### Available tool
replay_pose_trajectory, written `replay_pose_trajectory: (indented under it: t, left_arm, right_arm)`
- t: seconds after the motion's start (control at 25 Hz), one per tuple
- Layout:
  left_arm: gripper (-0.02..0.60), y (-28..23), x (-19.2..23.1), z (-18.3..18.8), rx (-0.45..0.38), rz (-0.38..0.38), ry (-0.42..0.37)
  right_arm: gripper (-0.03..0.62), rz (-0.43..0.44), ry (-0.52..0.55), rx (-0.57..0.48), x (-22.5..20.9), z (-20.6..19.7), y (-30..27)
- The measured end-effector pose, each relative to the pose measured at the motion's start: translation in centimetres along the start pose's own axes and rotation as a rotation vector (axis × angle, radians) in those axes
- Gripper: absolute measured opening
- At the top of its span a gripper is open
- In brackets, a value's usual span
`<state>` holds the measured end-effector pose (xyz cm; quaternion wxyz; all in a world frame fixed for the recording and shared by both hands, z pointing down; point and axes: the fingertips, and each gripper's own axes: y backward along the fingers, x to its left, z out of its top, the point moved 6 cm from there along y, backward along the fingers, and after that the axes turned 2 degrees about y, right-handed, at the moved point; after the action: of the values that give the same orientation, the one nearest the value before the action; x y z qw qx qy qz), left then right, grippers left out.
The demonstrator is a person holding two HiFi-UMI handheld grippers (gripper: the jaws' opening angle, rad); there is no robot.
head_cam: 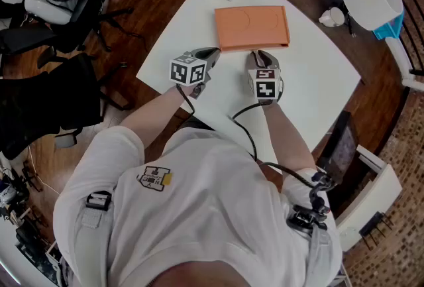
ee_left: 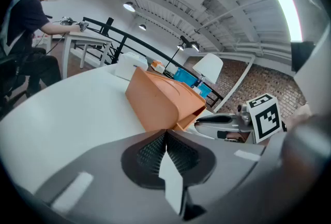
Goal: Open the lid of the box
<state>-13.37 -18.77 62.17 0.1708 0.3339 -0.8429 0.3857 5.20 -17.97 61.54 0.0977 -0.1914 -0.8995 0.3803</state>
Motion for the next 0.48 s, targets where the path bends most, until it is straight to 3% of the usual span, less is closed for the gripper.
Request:
replay_pose_trajectory:
  t: [0.48]
  left_arm:
    - [0.002, 1.1, -0.5, -0.8, -0.013, 0.038, 0.001]
  right_arm:
    - [0.071, 0.017, -0.052, 0.043, 1.8, -6.5, 5.6]
